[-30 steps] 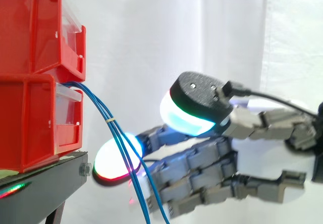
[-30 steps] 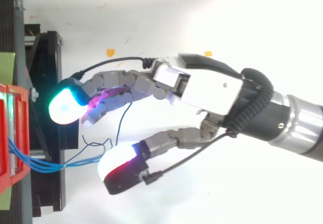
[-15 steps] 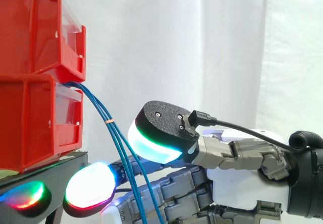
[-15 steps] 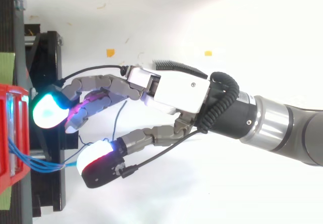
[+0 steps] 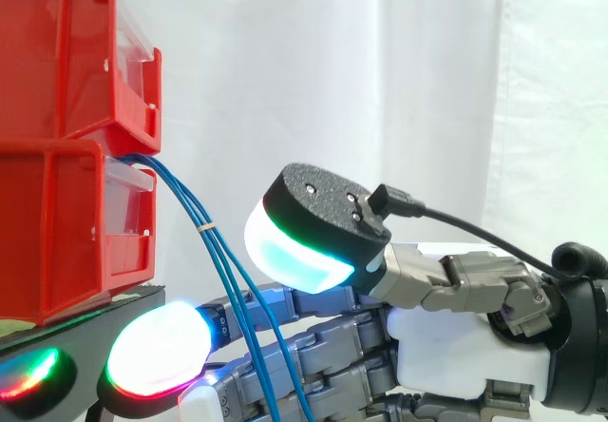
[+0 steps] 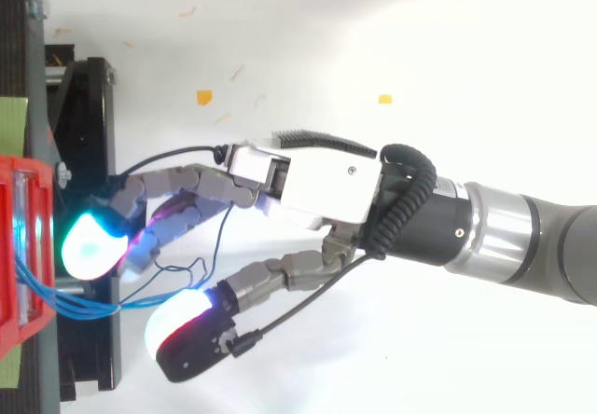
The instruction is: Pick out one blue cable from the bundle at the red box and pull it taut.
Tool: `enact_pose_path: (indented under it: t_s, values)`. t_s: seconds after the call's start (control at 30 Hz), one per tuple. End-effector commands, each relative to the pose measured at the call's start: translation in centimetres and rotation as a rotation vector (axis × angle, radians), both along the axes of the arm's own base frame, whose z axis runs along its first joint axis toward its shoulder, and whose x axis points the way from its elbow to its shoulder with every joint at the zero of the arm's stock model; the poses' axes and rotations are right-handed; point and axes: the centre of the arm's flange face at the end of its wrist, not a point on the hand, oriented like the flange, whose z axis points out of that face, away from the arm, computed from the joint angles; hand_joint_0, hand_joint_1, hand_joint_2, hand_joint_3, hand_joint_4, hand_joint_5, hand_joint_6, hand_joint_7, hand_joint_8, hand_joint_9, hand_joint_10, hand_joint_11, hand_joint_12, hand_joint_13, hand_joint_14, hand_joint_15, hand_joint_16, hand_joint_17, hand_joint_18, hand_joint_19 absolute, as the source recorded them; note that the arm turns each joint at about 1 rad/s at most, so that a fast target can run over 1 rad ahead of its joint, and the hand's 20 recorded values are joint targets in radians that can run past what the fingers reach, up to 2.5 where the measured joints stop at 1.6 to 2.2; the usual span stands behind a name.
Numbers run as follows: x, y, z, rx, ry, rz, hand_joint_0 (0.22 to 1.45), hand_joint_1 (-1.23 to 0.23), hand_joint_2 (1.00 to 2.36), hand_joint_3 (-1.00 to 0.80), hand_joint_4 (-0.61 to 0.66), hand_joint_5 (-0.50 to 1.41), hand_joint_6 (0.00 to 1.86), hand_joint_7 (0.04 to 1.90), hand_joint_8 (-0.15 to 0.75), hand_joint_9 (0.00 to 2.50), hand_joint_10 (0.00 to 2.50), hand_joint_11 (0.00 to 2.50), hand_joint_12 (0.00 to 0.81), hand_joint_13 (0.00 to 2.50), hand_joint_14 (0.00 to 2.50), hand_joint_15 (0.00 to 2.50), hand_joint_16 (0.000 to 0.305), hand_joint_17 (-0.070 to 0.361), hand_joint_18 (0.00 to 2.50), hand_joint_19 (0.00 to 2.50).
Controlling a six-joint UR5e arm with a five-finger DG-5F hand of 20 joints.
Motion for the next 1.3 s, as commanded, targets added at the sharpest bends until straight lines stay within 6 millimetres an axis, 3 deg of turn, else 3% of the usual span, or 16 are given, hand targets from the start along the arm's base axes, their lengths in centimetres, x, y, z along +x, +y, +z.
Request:
enact_pose_path:
  t_s: [0.0, 1.27]
  values:
    - [0.0, 0.2, 0.0, 0.026, -0.008, 0.021, 0.49, -0.62, 1.0, -0.5, 0.21, -0.15, 0.5, 0.78, 0.274, 0.81, 0.02, 0.48, 0.345, 0.73, 0.02, 0.42, 0.052, 0.118, 0.52, 0.49]
    - [0.5, 1.4, 0.9, 0.142, -0.049, 0.046, 0.61, -0.66, 1.01, -0.37, 0.07, -0.1, 0.5, 1.2, 0.253, 0.85, 0.02, 0.6, 0.332, 0.8, 0.02, 0.52, 0.047, 0.106, 0.59, 0.6]
